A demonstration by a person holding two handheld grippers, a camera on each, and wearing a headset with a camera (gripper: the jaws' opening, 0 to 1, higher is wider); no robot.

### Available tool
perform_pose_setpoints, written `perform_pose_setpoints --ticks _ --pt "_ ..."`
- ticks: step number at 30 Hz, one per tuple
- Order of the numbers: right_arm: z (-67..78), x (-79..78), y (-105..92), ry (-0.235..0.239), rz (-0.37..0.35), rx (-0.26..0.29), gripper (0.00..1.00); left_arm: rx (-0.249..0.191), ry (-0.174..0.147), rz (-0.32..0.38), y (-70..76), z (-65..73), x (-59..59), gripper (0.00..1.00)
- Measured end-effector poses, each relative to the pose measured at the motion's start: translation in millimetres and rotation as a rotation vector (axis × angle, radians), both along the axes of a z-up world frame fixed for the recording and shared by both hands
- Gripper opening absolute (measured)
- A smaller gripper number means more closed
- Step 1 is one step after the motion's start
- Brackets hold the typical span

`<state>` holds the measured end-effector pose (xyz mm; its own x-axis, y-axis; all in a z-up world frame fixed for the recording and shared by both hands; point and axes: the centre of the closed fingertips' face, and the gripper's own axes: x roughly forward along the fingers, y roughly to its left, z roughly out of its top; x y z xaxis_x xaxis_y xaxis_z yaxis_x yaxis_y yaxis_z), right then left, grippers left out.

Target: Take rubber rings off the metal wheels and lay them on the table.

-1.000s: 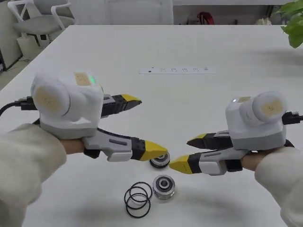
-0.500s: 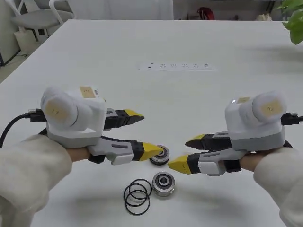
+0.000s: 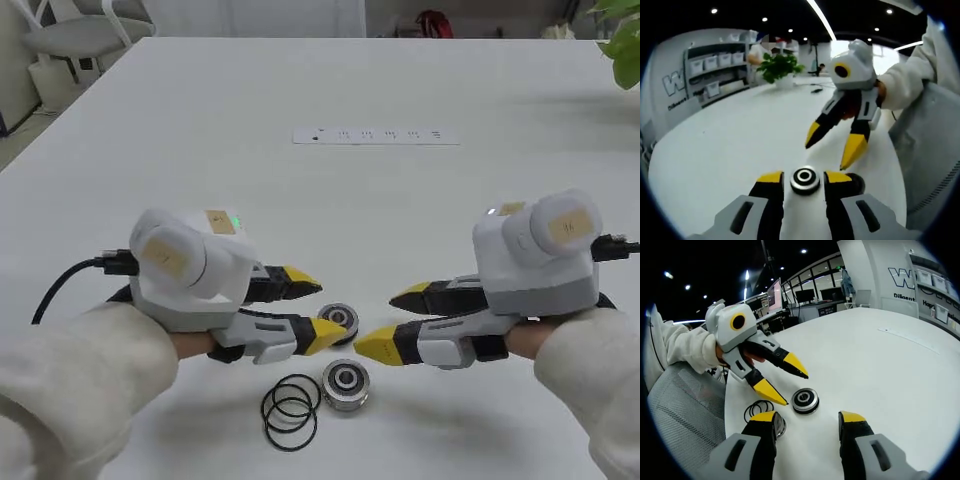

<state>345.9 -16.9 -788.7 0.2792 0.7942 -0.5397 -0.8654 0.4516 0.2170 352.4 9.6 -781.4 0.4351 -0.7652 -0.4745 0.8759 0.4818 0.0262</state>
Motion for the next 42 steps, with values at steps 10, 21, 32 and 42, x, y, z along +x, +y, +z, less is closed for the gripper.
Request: perform_pose_setpoints --ticks 10,21,32,42 --pt "1.1 0.7 -0.4 -0.001 -0.003 0.002 0.46 0.006 -0.005 -0.010 -7.4 -2.9 0.3 0.21" --pt "-1.0 0.1 -0.6 0.000 0.002 -0.002 0.43 0.025 0.009 0.004 -5.0 -9.9 2.0 0.14" --pt "-9.7 -3.0 0.9 -0.041 0.038 -0.051 0.30 0.035 0.005 -0.018 -8.8 -10.7 -1.8 0.14" --pt "-15.8 -6.8 6.4 -0.034 0.060 -0.057 0.26 0.032 0.006 -0.050 -16.1 -10.7 -7.8 0.14"
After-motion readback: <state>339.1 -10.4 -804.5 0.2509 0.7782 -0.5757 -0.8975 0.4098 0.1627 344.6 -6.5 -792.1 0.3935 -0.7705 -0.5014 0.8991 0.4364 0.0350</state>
